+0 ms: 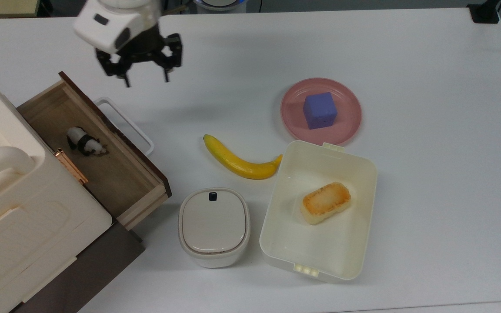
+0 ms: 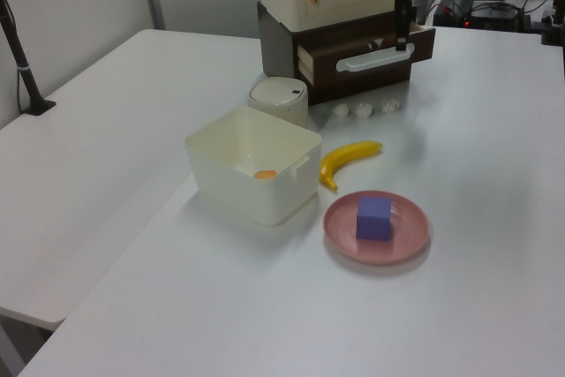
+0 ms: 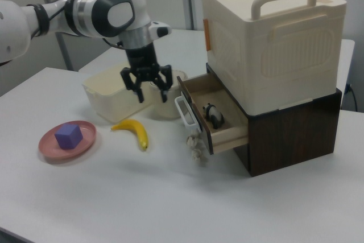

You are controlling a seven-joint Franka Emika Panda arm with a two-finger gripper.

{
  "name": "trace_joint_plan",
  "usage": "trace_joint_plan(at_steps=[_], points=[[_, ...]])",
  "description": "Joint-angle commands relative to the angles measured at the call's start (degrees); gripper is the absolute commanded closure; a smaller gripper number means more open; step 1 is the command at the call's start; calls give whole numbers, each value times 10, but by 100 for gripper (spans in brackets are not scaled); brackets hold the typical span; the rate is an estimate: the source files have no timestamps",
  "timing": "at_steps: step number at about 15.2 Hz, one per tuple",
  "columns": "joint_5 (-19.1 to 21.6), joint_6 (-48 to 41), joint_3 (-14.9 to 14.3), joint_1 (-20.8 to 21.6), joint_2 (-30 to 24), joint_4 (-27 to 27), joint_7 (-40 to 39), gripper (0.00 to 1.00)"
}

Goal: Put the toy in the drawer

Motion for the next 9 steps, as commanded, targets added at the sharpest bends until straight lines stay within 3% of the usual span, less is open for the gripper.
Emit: trace_joint_plan(at_steps=[1, 3, 6, 9], points=[[60, -40, -5, 23, -4, 4, 82, 0], [84, -39, -7, 20, -2, 14, 129, 0], [87, -40, -7, 23, -2, 14, 208, 0], [86, -43, -7, 23, -2, 15, 221, 0]])
